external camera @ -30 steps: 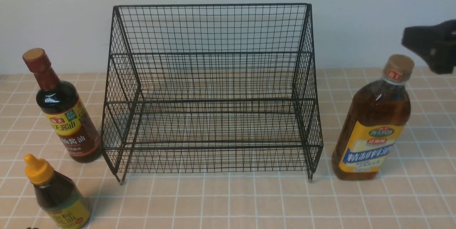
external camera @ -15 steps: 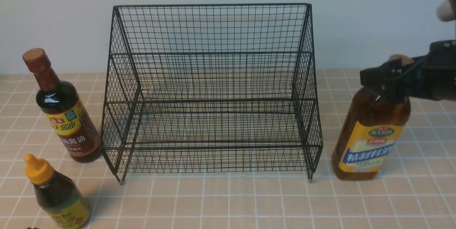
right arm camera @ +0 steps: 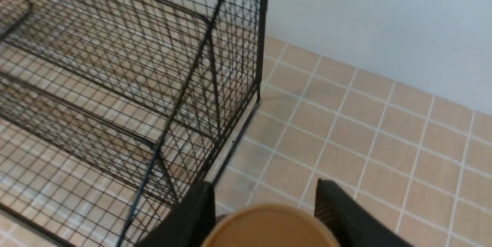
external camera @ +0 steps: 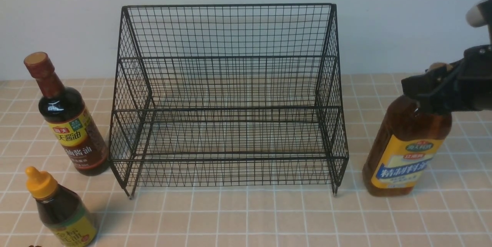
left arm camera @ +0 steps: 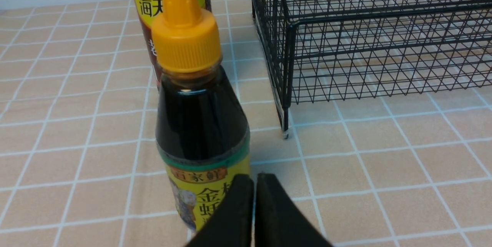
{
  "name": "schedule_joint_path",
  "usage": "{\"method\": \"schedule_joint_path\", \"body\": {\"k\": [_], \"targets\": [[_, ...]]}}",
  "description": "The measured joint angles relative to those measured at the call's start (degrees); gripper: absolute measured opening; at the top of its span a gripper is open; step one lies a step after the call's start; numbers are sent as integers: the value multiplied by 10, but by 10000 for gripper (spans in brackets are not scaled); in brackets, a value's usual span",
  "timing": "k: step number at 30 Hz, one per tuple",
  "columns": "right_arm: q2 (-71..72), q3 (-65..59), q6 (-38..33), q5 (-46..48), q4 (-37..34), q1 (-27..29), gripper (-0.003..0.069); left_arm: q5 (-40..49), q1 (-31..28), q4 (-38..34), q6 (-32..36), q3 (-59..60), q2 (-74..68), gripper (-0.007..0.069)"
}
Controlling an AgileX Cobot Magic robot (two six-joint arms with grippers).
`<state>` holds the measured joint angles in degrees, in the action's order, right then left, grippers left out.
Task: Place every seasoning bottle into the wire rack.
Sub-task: Use the right arm to grab the condiment bottle closest to it, then use the right arm to put the condiment bottle back on the shelf
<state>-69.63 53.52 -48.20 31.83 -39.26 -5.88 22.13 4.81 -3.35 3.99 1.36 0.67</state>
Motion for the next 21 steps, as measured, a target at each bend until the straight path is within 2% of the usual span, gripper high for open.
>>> {"method": "schedule_joint_path", "body": {"k": [9,14,21], "targets": [[43,134,14,87,-7,0,314,0,0,0,0,0,0,-7],[43,219,15,125,-54,0,314,0,0,0,0,0,0,-7],[13,279,8,128,-169,-2,314,0,0,0,0,0,0,-7]]}}
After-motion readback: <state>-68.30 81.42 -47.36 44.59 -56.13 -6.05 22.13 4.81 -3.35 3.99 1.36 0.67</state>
